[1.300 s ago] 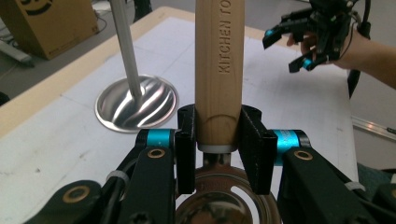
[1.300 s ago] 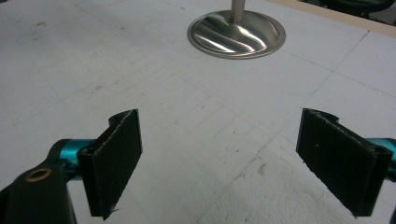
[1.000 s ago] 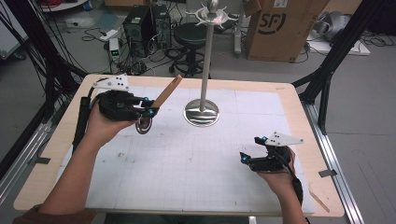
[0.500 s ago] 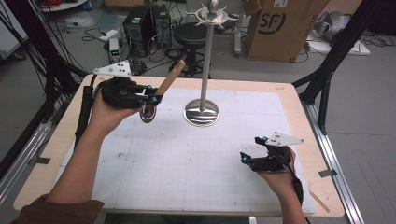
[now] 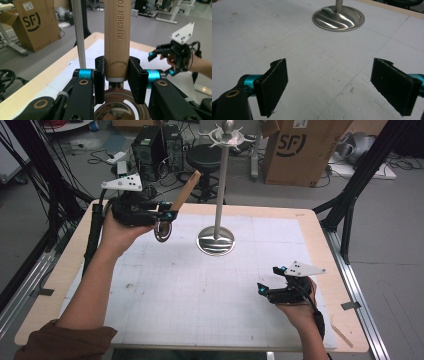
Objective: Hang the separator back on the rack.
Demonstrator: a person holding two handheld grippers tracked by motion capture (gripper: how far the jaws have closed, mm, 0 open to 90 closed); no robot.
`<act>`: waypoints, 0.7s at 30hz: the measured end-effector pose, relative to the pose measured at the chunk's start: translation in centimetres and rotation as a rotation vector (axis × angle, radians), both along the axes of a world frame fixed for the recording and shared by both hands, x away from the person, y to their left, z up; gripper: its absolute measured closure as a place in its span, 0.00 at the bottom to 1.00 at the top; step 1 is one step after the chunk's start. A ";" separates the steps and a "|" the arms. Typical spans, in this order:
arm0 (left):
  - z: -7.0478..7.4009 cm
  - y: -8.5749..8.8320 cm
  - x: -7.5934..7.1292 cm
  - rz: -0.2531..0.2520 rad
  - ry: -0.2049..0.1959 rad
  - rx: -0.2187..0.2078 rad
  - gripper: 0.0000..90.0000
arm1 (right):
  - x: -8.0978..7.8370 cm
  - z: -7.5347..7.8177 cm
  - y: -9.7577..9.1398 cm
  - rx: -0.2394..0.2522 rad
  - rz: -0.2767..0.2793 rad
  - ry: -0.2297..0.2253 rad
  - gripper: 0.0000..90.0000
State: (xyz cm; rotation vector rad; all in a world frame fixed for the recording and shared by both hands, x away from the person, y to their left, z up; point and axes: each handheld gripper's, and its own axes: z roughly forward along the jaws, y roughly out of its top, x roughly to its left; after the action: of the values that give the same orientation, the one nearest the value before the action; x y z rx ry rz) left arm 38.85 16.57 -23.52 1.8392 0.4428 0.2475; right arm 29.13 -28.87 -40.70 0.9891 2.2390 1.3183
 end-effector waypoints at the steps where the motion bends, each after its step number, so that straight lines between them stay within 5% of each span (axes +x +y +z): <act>1: 0.2 -0.1 0.1 0.002 -0.009 -0.002 0.77 | 0.0 0.0 0.0 0.000 0.001 0.000 0.15; 21: 3.3 -1.7 2.4 0.024 -0.039 -0.016 0.77 | -0.1 0.0 -0.2 0.005 0.002 0.002 0.14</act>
State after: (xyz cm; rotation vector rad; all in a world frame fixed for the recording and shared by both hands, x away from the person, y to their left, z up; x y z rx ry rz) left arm 41.22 14.88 -20.18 1.8111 0.4392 0.2946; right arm 29.06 -29.02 -40.71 0.9905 2.2397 1.3251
